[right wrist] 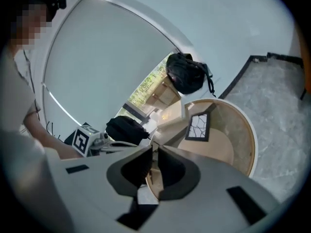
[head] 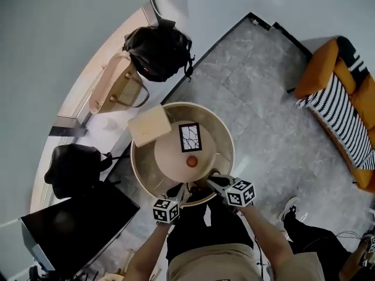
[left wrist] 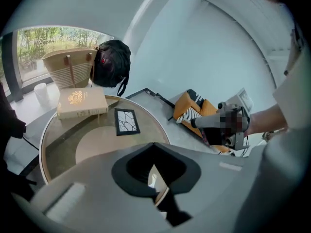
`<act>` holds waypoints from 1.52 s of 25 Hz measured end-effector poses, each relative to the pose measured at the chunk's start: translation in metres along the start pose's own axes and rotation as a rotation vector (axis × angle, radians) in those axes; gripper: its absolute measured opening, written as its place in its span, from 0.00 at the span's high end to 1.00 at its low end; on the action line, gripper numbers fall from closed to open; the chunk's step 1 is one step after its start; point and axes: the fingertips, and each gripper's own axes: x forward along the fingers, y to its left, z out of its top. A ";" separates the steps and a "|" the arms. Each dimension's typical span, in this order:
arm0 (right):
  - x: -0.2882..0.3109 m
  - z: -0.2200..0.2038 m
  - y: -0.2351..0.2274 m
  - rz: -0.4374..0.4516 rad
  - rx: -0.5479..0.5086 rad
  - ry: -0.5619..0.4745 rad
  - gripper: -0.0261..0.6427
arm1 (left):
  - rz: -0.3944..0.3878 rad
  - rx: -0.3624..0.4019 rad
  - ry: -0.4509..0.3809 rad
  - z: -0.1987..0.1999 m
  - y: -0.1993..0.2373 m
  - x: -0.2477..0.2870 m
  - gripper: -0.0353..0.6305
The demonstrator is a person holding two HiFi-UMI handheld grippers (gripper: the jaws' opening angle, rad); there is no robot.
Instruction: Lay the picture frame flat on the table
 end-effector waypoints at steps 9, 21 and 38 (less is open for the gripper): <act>-0.074 0.073 0.092 -0.021 -0.070 -0.199 0.95 | -0.071 0.123 -0.167 0.086 -0.079 -0.085 0.94; -0.157 0.186 0.199 -0.057 -0.473 -0.372 0.95 | -0.100 0.197 -0.418 0.222 -0.145 -0.180 0.94; -0.199 0.253 0.259 -0.167 -0.768 -0.566 0.95 | 0.085 0.403 -0.811 0.308 -0.167 -0.299 0.94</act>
